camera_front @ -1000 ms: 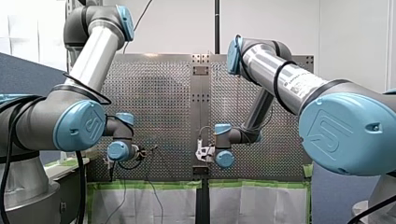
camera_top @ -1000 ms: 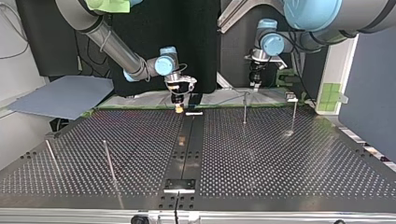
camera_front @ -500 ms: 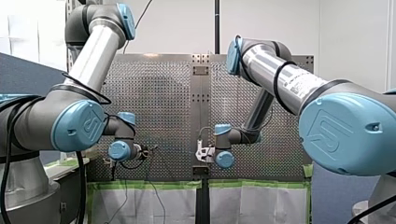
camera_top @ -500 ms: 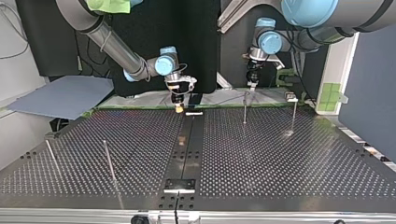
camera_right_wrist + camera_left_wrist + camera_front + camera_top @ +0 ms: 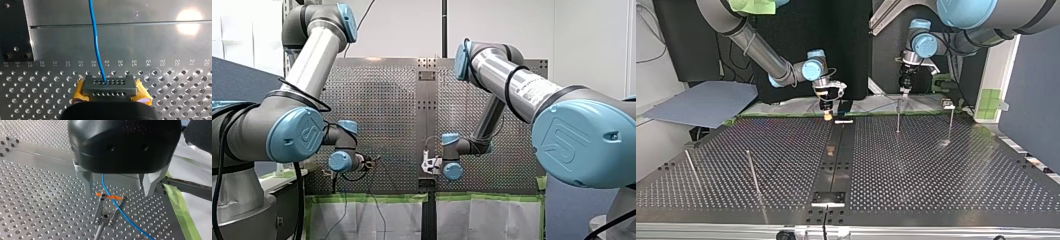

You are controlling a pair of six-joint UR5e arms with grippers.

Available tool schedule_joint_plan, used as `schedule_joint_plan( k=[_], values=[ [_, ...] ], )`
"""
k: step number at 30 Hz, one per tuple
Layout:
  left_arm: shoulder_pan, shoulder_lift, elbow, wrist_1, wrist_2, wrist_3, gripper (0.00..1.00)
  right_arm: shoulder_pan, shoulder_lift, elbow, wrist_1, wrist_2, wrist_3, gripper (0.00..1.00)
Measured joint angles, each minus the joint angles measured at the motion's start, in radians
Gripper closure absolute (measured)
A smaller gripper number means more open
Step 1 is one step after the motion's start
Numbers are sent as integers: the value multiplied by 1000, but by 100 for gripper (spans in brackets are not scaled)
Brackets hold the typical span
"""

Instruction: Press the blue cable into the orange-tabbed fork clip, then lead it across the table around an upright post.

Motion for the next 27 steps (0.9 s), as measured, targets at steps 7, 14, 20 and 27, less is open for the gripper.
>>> schedule_joint_plan(
  k=[7,14,20,27],
  values=[
    [0,0,1,3,0,-1,2,0,1,0,2,-3,0,100],
    [-3,0,1,2,0,4,2,0,1,0,3,-1,0,100],
    [-16,0,8,-7,0,20,2,1,1,-1,3,-1,0,100],
    [-35,0,23,-33,-2,23,2,5,1,-3,3,0,0,100]
  ],
)
